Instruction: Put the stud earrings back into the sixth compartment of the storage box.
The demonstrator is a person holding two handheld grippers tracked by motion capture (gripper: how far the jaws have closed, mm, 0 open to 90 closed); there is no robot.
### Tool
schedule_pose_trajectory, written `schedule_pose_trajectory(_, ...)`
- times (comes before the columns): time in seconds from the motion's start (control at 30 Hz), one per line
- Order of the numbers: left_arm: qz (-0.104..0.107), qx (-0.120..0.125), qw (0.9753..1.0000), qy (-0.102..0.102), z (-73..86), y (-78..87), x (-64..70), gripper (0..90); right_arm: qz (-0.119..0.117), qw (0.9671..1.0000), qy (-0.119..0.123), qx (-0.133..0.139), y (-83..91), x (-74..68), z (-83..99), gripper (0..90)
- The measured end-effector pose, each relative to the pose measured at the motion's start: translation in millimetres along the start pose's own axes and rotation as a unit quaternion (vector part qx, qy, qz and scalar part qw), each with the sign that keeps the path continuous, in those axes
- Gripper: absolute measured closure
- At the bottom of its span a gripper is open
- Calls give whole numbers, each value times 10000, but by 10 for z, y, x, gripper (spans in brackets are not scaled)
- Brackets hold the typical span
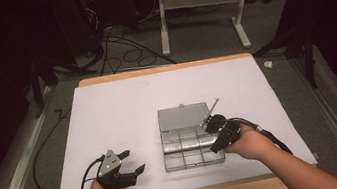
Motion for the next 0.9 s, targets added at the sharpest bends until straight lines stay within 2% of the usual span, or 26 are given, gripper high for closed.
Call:
schedule_pose_trajectory(0.17, -16, 5, 10000, -10, 1, 2, 2, 240, -40, 9998, 26, -170, -137, -21, -55, 872)
schedule_pose_trajectory(0.43, -12, 4, 10000, -9, 0, -1, 2, 240, 35, 9995, 81, -301, -229, -35, -90, 872)
schedule_pose_trajectory(0.63, -12, 3, 10000, -20, 1, 1, 3, 240, 18, 9994, 102, -329, -329, -3, -96, 871)
schedule_pose_trajectory(0.9, -11, 3, 10000, -17, 1, 1, 3, 240, 2, 9994, 110, -326, -337, 7, -95, 868)
Point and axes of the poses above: each handheld gripper's, and its own axes: y roughly backward along the jaws, z roughly out of its underside, x roughly to its right, the point moved 1 cm from there along -y, roughly forward along the jaws, and after that the axes turned 14 degrees about -x, right-handed, at the moved point
